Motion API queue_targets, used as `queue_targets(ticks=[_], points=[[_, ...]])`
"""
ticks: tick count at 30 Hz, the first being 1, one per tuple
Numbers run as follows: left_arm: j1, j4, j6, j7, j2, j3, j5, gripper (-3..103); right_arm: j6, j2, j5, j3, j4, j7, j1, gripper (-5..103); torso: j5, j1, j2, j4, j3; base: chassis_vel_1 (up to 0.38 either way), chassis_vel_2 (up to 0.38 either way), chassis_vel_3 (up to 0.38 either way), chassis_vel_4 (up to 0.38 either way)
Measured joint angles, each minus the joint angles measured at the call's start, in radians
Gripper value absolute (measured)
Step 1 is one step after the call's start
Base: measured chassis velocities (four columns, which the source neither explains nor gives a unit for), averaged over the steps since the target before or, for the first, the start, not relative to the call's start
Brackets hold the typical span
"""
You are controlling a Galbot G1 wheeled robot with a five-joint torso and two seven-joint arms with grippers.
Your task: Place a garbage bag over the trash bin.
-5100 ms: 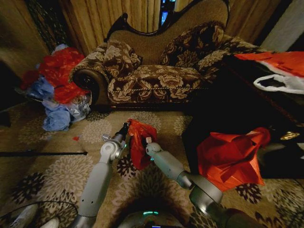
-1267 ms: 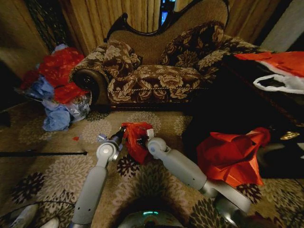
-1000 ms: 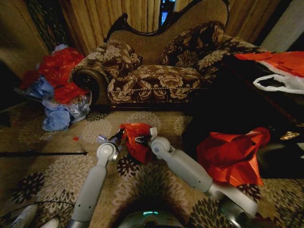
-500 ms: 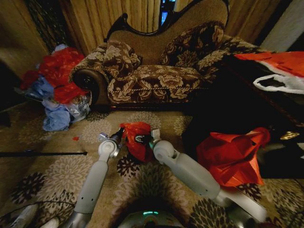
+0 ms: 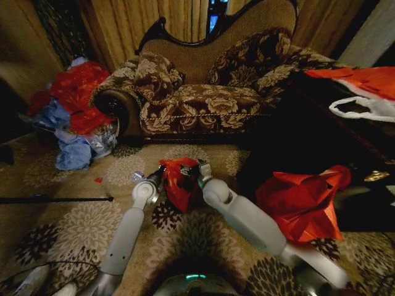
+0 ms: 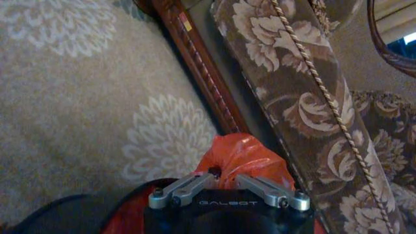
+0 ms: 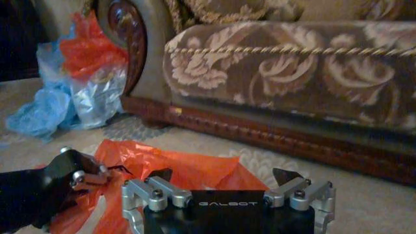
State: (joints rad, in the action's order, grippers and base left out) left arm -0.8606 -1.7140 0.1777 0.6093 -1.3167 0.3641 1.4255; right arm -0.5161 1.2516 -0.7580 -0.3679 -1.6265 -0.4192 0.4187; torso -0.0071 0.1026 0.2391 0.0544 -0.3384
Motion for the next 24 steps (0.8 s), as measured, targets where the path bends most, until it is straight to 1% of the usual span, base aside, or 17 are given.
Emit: queue_targets(ticks=[1, 3, 5, 6, 8, 9, 10, 11, 12, 13, 17, 18, 19, 20, 21, 22, 24], points=[[-0.005, -0.004, 0.000, 0.000, -0.002, 0.000, -0.004, 0, -0.001, 0.005, -0.019, -0.005, 0.026, 0.012, -0.019, 103, 0.0000, 0.000, 0.000, 0.0000, 0.000, 0.000, 0.000, 0.000, 0.000], [-0.009, -0.009, -0.001, 0.000, -0.003, 0.000, -0.006, 0, 0.001, 0.011, -0.029, -0.007, 0.044, 0.018, -0.031, 103, 0.0000, 0.000, 0.000, 0.0000, 0.000, 0.000, 0.000, 0.000, 0.000], [-0.022, -0.020, -0.001, 0.000, -0.003, 0.001, -0.012, 0, 0.024, 0.036, -0.038, -0.007, 0.106, 0.025, -0.066, 90, 0.0001, 0.000, 0.000, -0.0001, 0.000, 0.000, 0.000, 0.000, 0.000], [-0.022, -0.020, -0.001, 0.000, -0.003, 0.001, -0.012, 0, 0.024, 0.036, -0.038, -0.007, 0.106, 0.025, -0.066, 90, 0.0001, 0.000, 0.000, -0.0001, 0.000, 0.000, 0.000, 0.000, 0.000], [-0.031, -0.034, -0.002, 0.001, -0.002, 0.005, -0.013, 0, 0.037, 0.043, -0.029, -0.008, 0.143, 0.042, -0.085, 79, -0.0001, 0.000, 0.000, -0.0002, 0.000, 0.000, 0.000, 0.000, 0.000], [-0.031, -0.034, -0.002, 0.001, -0.002, 0.005, -0.013, 0, 0.037, 0.043, -0.029, -0.008, 0.143, 0.042, -0.085, 79, -0.0001, 0.000, 0.000, -0.0002, 0.000, 0.000, 0.000, 0.000, 0.000], [-0.034, -0.040, -0.002, 0.003, -0.001, 0.007, -0.013, 0, 0.038, 0.036, -0.020, -0.010, 0.144, 0.058, -0.086, 73, 0.0001, 0.000, 0.000, -0.0002, 0.000, 0.000, 0.000, 0.000, 0.000], [-0.035, -0.042, -0.002, 0.003, 0.000, 0.008, -0.013, 0, 0.037, 0.031, -0.018, -0.011, 0.142, 0.064, -0.084, 73, 0.0000, 0.000, 0.000, -0.0002, 0.000, 0.000, 0.000, 0.000, 0.000], [-0.037, -0.048, -0.002, 0.003, 0.001, 0.010, -0.013, 0, 0.034, 0.015, -0.020, -0.017, 0.128, 0.069, -0.077, 68, 0.0000, 0.000, 0.000, 0.0001, 0.000, 0.000, 0.000, 0.000, 0.000], [-0.037, -0.048, -0.002, 0.003, 0.001, 0.010, -0.013, 0, 0.034, 0.015, -0.020, -0.017, 0.128, 0.069, -0.077, 68, 0.0000, 0.000, 0.000, 0.0001, 0.000, 0.000, 0.000, 0.000, 0.000], [-0.045, -0.062, -0.003, 0.006, 0.000, 0.012, -0.016, 0, 0.041, 0.002, -0.024, -0.017, 0.126, 0.076, -0.065, 46, 0.0002, 0.000, 0.000, 0.0001, 0.000, 0.000, 0.000, 0.000, 0.000], [-0.045, -0.062, -0.003, 0.006, 0.000, 0.012, -0.016, 0, 0.041, 0.002, -0.024, -0.017, 0.126, 0.076, -0.065, 46, 0.0002, 0.000, 0.000, 0.0001, 0.000, 0.000, 0.000, 0.000, 0.000], [-0.048, -0.064, -0.003, 0.006, 0.000, 0.012, -0.017, 0, 0.040, -0.003, -0.029, -0.014, 0.120, 0.081, -0.065, 41, 0.0001, 0.000, 0.000, 0.0000, 0.000, 0.000, 0.000, 0.000, 0.000], [-0.049, -0.066, -0.003, 0.006, 0.000, 0.012, -0.018, 0, 0.040, -0.007, -0.030, -0.014, 0.117, 0.087, -0.066, 41, -0.0001, 0.000, 0.000, 0.0000, 0.000, 0.000, 0.000, 0.000, 0.000], [-0.052, -0.071, -0.003, 0.007, 0.000, 0.012, -0.019, 0, 0.044, -0.010, -0.025, -0.017, 0.122, 0.100, -0.070, 35, 0.0001, 0.000, 0.000, 0.0001, 0.000, 0.000, 0.000, 0.000, 0.000], [-0.052, -0.071, -0.003, 0.007, 0.000, 0.012, -0.019, 0, 0.044, -0.010, -0.025, -0.017, 0.122, 0.100, -0.070, 35, 0.0001, 0.000, 0.000, 0.0001, 0.000, 0.000, 0.000, 0.000, 0.000], [-0.054, -0.076, -0.004, 0.007, 0.000, 0.011, -0.019, 0, 0.040, -0.014, -0.029, -0.016, 0.120, 0.112, -0.072, 24, 0.0001, 0.000, 0.000, 0.0000, 0.000, 0.000, 0.000, 0.000, 0.000]])
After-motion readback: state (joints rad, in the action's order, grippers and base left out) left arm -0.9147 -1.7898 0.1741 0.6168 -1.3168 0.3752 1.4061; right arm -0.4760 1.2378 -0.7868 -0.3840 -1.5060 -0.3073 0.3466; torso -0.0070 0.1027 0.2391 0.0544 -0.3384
